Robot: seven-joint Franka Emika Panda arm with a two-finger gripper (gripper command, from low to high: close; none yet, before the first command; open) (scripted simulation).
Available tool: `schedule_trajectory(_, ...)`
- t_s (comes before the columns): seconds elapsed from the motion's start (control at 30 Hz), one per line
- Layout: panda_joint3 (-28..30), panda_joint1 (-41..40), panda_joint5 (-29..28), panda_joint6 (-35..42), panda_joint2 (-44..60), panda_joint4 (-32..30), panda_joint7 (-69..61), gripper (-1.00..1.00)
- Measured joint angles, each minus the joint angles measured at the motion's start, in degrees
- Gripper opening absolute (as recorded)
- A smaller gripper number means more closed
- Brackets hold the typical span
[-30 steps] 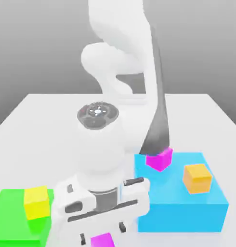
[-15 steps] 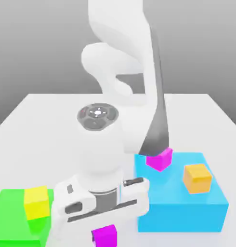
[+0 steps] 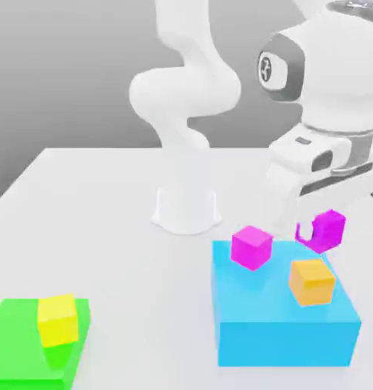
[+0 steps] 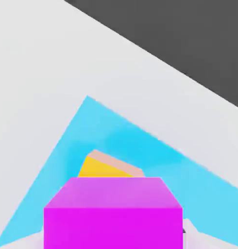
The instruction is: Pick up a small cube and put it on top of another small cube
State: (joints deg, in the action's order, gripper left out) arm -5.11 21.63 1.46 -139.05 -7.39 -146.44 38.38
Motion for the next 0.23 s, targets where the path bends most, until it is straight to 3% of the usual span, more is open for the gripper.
schedule_trajectory(0.03,-0.1,0.0,-0.3,-2.2,1.6,-0.7,0.3,-1.0)
schedule_trajectory(0.07,-0.1,0.1,-0.5,-4.4,3.2,-1.3,0.5,1.0)
schedule_trajectory(0.23,-0.1,0.1,-0.5,-4.4,3.2,-1.3,0.5,1.0)
